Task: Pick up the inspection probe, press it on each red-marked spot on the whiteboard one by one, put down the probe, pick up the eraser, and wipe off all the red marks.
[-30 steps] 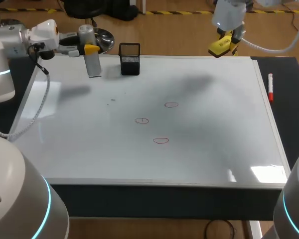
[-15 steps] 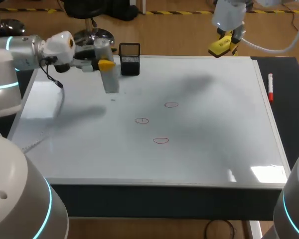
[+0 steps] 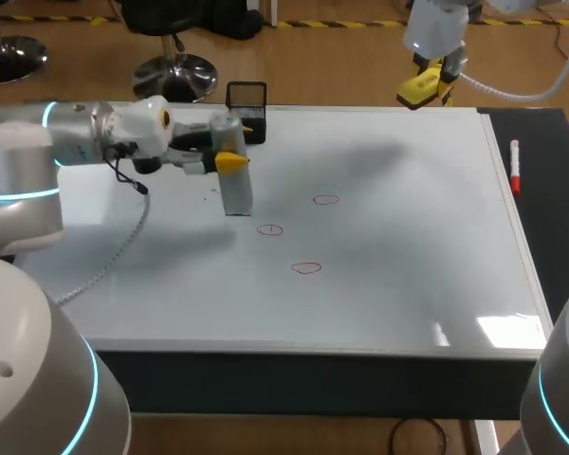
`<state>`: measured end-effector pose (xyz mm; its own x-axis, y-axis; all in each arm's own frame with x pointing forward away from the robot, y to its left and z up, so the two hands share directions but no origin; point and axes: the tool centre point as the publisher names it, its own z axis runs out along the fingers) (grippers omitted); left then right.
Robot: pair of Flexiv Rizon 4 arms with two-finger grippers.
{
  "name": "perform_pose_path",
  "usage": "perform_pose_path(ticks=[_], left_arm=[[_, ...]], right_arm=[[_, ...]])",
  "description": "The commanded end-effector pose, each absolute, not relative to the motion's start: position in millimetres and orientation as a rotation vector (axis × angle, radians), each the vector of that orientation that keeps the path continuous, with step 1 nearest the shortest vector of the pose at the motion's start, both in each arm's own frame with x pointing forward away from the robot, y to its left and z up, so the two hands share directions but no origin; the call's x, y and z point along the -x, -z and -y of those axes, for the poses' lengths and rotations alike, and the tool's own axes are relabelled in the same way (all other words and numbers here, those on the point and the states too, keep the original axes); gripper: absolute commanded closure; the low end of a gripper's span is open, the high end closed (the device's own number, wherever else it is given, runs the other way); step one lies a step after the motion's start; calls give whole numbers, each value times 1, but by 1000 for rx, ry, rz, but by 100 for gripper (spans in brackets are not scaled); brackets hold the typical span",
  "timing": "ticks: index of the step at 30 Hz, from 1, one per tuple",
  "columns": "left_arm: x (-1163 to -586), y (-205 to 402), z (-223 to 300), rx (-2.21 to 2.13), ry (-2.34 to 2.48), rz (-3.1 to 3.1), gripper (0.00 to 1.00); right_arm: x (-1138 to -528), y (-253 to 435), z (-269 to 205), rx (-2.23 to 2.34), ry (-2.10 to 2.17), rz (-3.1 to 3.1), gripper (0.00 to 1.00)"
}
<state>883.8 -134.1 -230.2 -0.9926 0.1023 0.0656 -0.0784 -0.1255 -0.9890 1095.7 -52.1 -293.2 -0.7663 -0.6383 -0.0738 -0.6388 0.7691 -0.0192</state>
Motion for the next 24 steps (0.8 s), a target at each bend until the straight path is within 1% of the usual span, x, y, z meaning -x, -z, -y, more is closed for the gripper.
perform_pose_path(ticks=[1, 14, 24], left_arm=[[-884, 238, 145, 48, -2266, 1963, 100], [-872, 260, 180, 130, -2205, 1900, 100], [-882, 273, 181, 148, -2195, 1907, 100]], right_arm=[[-1096, 292, 53, 1045, -7, -2884, 100], [-1096, 292, 53, 1045, -7, -2884, 100], [-1096, 292, 53, 1045, -7, -2884, 100]])
